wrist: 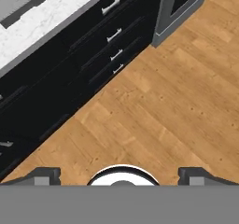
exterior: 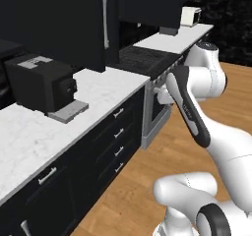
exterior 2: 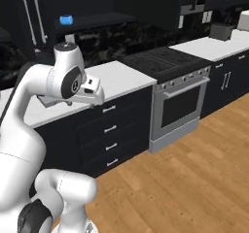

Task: Gather all objects into one cabinet and sort the glasses and bowls to opposite sides.

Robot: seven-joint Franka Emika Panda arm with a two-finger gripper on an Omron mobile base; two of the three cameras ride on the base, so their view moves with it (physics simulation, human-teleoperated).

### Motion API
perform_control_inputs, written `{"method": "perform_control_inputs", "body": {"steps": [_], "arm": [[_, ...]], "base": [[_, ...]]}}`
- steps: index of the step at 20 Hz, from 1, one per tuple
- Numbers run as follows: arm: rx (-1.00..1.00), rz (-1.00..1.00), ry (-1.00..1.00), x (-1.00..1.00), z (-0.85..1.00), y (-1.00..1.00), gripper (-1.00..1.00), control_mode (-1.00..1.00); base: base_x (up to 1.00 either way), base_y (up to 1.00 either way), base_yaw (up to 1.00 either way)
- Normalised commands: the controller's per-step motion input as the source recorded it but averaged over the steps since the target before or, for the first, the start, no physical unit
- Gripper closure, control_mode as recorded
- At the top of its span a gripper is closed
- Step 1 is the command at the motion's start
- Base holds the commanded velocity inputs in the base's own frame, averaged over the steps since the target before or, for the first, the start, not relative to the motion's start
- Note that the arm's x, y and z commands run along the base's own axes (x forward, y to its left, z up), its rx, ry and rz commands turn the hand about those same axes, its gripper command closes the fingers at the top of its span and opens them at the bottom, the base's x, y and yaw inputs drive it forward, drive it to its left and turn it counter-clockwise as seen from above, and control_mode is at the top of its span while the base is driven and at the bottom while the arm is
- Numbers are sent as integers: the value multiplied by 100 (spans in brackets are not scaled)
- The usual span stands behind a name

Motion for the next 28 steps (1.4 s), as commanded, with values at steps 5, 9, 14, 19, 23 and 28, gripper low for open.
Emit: {"method": "perform_control_inputs", "body": {"steps": [5, 9, 14, 19, 23, 28], "arm": [[0, 0, 0, 0, 0, 0, -100, 100], [0, 0, 0, 0, 0, 0, -100, 100], [0, 0, 0, 0, 0, 0, -100, 100], [0, 0, 0, 0, 0, 0, -100, 100], [0, 0, 0, 0, 0, 0, -100, 100], [0, 0, 0, 0, 0, 0, -100, 100]], "base": [[78, -20, -11], [82, -23, -6], [80, -14, -6], [79, -8, 0], [78, -13, 20], [72, -18, 33]]}}
